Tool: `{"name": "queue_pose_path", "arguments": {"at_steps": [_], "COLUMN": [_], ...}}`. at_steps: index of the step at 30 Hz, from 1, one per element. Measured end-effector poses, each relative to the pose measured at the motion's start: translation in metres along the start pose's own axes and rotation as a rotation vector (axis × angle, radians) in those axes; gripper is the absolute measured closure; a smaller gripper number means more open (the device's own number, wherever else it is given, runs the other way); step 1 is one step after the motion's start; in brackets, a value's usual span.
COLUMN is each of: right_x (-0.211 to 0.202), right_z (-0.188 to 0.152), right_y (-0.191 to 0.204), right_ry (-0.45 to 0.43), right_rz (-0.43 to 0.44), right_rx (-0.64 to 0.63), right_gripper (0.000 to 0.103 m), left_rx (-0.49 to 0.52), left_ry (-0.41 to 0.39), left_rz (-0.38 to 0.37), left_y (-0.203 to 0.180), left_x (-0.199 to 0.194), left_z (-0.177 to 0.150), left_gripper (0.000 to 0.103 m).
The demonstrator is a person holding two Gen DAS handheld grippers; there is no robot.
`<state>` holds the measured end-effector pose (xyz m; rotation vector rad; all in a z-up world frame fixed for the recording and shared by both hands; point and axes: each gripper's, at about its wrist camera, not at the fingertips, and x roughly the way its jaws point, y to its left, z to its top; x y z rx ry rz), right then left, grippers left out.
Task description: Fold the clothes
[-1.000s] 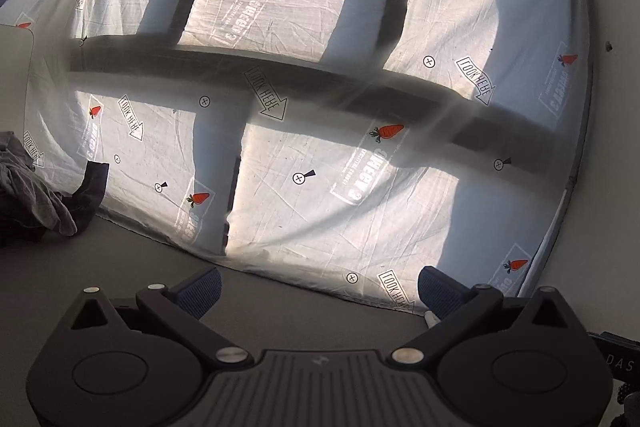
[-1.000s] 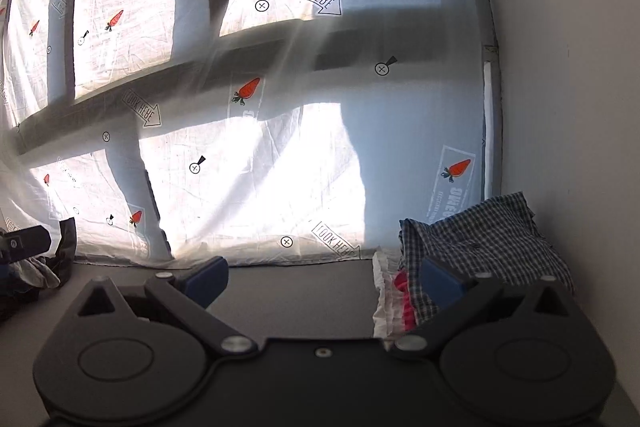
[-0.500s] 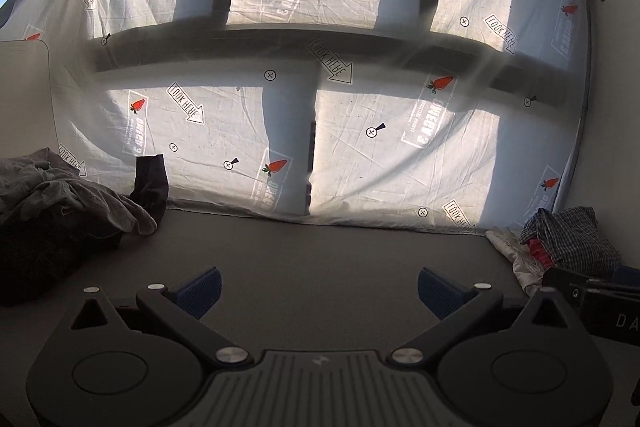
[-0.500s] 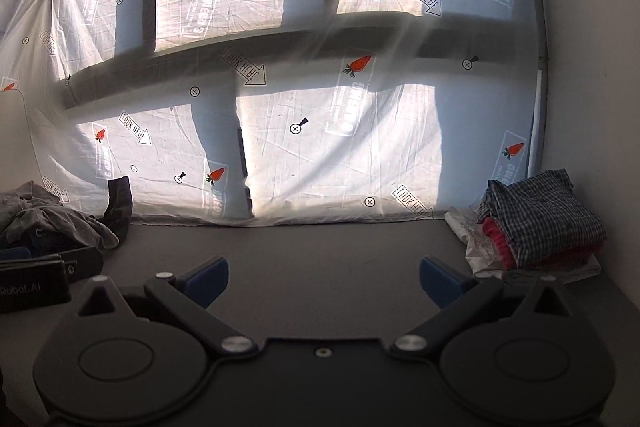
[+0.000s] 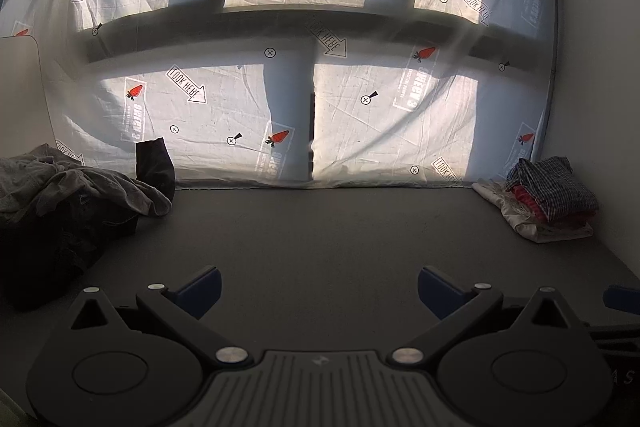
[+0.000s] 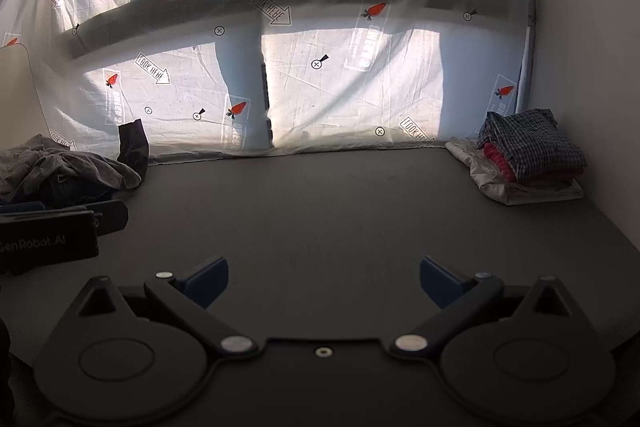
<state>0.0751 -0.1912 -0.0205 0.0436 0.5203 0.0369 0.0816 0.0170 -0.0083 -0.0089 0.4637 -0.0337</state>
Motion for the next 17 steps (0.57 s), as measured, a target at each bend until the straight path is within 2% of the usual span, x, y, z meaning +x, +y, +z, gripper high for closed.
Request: {"name": "queue_pose_path", "arguments": {"at_steps": [17], "right_x": [-0.024], "right_z": [-0.015], "right_y": [0.015], "right_ry": [-0.004], "right_rz": [-0.014], "right_rx": [-0.023], "right_gripper": [0.000], "left_rx": [-0.038], "left_ry": [0.007], "left_rz": [-0.016], "left_y": [0.015], "left_x": [-0.022], "left_z": [-0.014], "left_gripper": [0.000]}}
